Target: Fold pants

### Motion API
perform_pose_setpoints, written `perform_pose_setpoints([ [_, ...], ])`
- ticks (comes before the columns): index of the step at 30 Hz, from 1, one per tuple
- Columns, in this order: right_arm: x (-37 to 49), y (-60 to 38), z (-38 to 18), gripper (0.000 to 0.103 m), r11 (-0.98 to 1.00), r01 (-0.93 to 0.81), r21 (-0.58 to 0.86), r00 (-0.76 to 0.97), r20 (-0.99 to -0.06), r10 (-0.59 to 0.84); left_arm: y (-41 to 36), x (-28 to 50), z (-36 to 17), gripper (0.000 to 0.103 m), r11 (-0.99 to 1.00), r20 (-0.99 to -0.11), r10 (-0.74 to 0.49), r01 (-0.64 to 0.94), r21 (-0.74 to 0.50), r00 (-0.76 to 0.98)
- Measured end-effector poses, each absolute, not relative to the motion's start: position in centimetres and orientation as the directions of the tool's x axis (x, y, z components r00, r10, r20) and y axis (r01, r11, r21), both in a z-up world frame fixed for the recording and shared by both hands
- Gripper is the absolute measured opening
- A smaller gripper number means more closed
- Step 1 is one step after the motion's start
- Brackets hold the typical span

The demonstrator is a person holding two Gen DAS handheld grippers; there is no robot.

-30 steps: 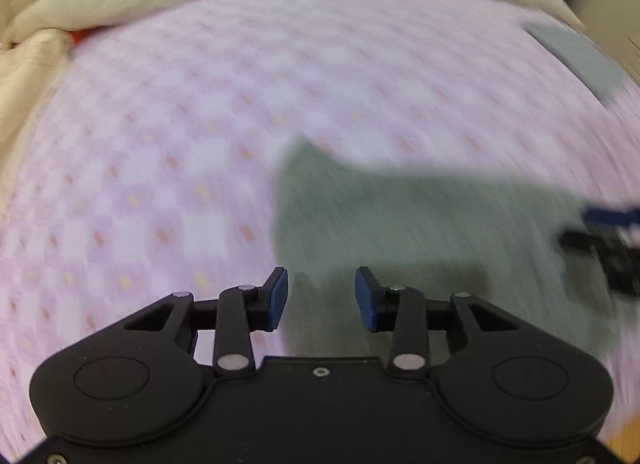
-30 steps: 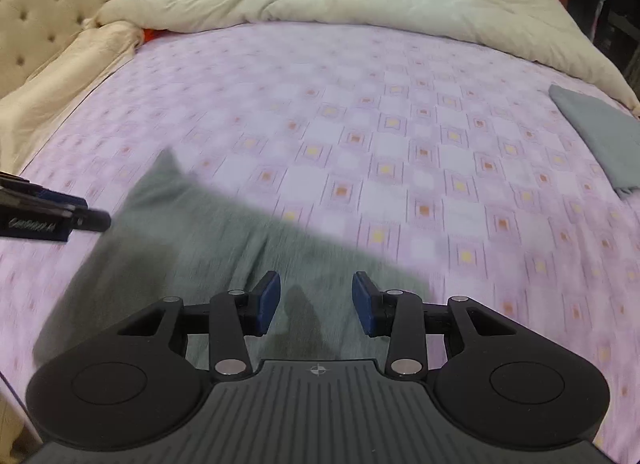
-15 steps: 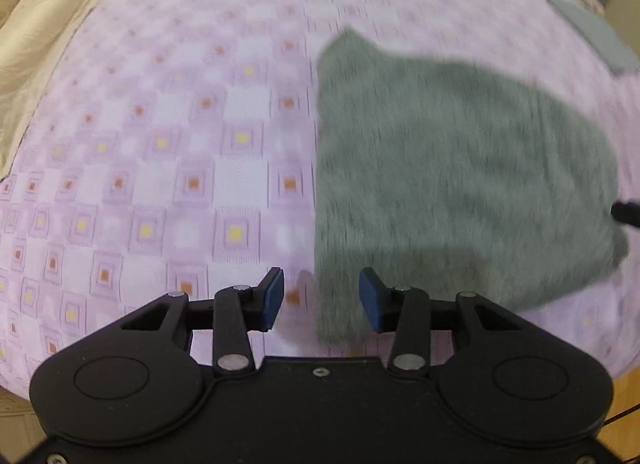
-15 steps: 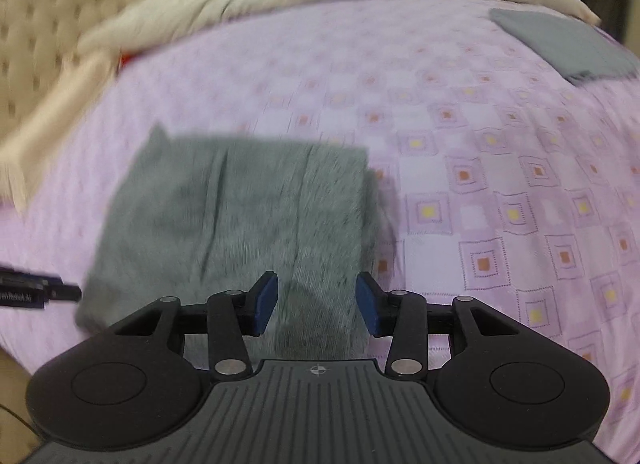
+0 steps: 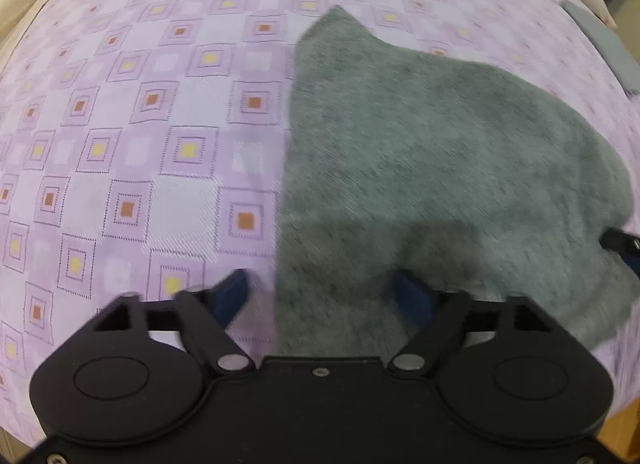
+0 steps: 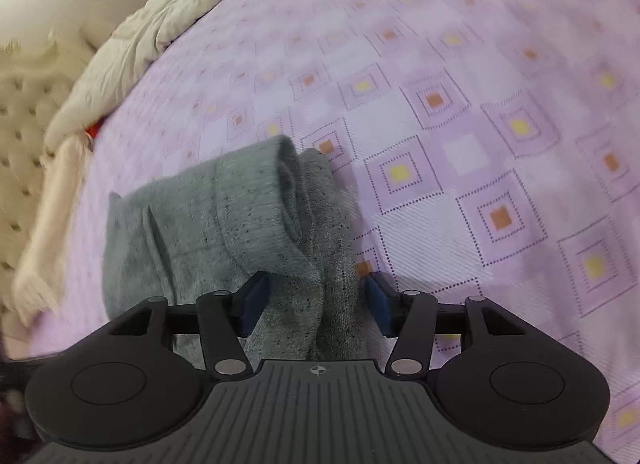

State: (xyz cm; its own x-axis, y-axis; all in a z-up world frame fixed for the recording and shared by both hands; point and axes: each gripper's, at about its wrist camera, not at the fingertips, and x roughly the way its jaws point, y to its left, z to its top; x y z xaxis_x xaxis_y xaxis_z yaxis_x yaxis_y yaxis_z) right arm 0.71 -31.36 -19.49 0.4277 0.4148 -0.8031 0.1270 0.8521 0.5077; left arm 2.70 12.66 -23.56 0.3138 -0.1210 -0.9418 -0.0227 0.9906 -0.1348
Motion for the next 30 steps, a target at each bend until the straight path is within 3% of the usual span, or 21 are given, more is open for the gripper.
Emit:
perform_pose_setpoints([
  [5, 0.4, -32.6, -18.9, 0.053, 0.787, 0.087, 0.611, 0.428, -0.736, 0.524, 13.5, 3.5, -23.9, 0.090, 0.985, -0.939, -0.158, -0.023, -0.174, 0.306],
  [9, 0.2, -32.5, -19.6, 0.054, 0.793, 0.070, 0.606, 0.430, -0.735, 0.524, 12.8, 3.9, -24.0, 0.095, 0.989, -0.939, -0.137, -0.010, -0.148, 0.314],
  [13, 1.2, -31.6, -20.3, 0.063, 0.785, 0.045, 0.618, 0.432, -0.720, 0.542, 12.1, 5.1, -24.6, 0.103, 0.985, -0.936, -0.142, -0.043, -0.164, 0.322],
  [21, 1.3, -30.5, -19.6, 0.065, 0.810, 0.075, 0.581, 0.411, -0.758, 0.506, 12.7, 5.9, -25.0, 0.103, 0.979, -0.926, -0.186, -0.022, -0.204, 0.327],
  [24, 1.6, -29.5, -19.2, 0.059, 0.840, 0.106, 0.533, 0.397, -0.797, 0.455, 12.7, 5.7, -24.7, 0.101, 0.979, -0.931, -0.186, -0.026, -0.204, 0.313],
  [25, 1.7, -28.9, -19.0, 0.041, 0.852, 0.083, 0.517, 0.388, -0.804, 0.450, 12.7, 5.8, -24.6, 0.088, 0.976, -0.932, -0.195, -0.030, -0.214, 0.306],
  [26, 1.8, -28.4, -18.6, 0.035, 0.865, 0.058, 0.498, 0.380, -0.813, 0.442, 12.7, 5.7, -24.1, 0.075, 0.970, -0.923, -0.224, -0.016, -0.241, 0.312],
  [27, 1.6, -27.9, -18.1, 0.032, 0.878, 0.045, 0.476, 0.382, -0.821, 0.425, 12.7, 5.4, -23.5, 0.042, 0.953, -0.901, -0.290, 0.015, -0.301, 0.322],
  [28, 1.4, -27.5, -17.2, 0.029, 0.889, 0.031, 0.457, 0.388, -0.825, 0.411, 12.6, 5.1, -23.0, 0.029, 0.940, -0.889, -0.329, 0.018, -0.341, 0.317],
  [30, 0.8, -26.6, -15.3, 0.027, 0.911, -0.004, 0.412, 0.406, -0.832, 0.378, 11.9, 4.3, -21.8, 0.025, 0.955, -0.893, -0.287, 0.027, -0.296, 0.348],
])
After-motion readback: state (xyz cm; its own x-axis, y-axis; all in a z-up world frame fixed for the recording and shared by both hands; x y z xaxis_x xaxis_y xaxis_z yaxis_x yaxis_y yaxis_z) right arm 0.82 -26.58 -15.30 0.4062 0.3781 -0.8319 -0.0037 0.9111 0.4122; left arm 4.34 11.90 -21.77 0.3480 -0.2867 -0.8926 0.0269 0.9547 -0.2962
